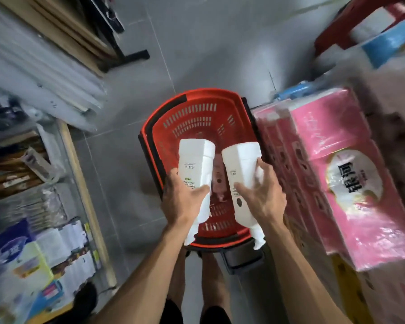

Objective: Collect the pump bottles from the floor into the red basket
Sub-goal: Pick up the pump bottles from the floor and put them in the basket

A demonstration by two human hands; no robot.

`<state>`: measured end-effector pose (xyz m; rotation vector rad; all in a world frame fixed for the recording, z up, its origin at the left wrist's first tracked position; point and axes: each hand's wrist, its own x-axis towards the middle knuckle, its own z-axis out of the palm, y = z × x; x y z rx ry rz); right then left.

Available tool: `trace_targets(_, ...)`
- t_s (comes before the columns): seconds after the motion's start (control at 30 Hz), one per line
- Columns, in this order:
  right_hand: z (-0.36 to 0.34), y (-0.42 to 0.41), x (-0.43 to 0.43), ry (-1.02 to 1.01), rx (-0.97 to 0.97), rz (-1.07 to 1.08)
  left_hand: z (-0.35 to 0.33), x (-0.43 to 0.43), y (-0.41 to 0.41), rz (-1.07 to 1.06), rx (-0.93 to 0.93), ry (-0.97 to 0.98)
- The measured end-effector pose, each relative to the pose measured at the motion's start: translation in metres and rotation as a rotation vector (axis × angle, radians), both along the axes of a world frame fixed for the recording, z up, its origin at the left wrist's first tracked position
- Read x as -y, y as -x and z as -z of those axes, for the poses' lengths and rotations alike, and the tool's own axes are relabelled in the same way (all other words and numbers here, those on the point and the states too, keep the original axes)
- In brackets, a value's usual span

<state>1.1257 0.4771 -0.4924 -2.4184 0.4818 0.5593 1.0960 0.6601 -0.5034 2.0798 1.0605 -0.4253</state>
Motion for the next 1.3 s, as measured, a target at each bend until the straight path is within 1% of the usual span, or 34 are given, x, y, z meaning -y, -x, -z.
trace_targets(0.2,0.091,-0.019,-0.009,-0.028,-0.074,0.051,0.108,0.009,-0.012,-0.057,-0.022,-0.001)
trace_targets(0.4,0.193,-0.032,-0.015,-0.027,-0.098,0.048,0.208,0.015,-0.021,-0.023,-0.068,-0.052)
trace_targets(0.5,0.252,-0.036,-0.016,-0.105,-0.119,0.082,0.259,0.019,-0.026,-0.077,-0.106,-0.017)
trace_targets(0.57,0.289,-0.037,-0.017,-0.172,-0.118,0.097,0.290,0.022,-0.027,-0.107,-0.091,-0.013)
trace_targets(0.73,0.362,-0.037,-0.017,-0.230,-0.142,0.018,0.357,0.027,-0.023,-0.185,-0.105,-0.028)
trace_targets(0.83,0.385,-0.037,-0.017,-0.271,-0.163,0.020,0.383,0.027,-0.018,-0.192,-0.107,-0.038)
trace_targets(0.97,0.404,-0.035,-0.013,-0.331,-0.142,0.093,0.403,0.027,-0.015,-0.214,-0.136,-0.040)
trace_targets(1.13,0.428,-0.026,-0.004,-0.253,-0.076,0.078,0.415,0.030,-0.012,-0.150,-0.172,-0.064)
trace_targets(1.2,0.433,-0.022,-0.001,-0.233,-0.083,0.064,0.413,0.033,-0.013,-0.114,-0.202,-0.074)
trace_targets(1.27,0.428,-0.019,-0.001,-0.225,-0.096,0.019,0.407,0.033,-0.014,-0.072,-0.232,-0.081)
trace_targets(1.3,0.424,-0.018,0.000,-0.180,-0.088,-0.024,0.402,0.033,-0.013,-0.049,-0.240,-0.088)
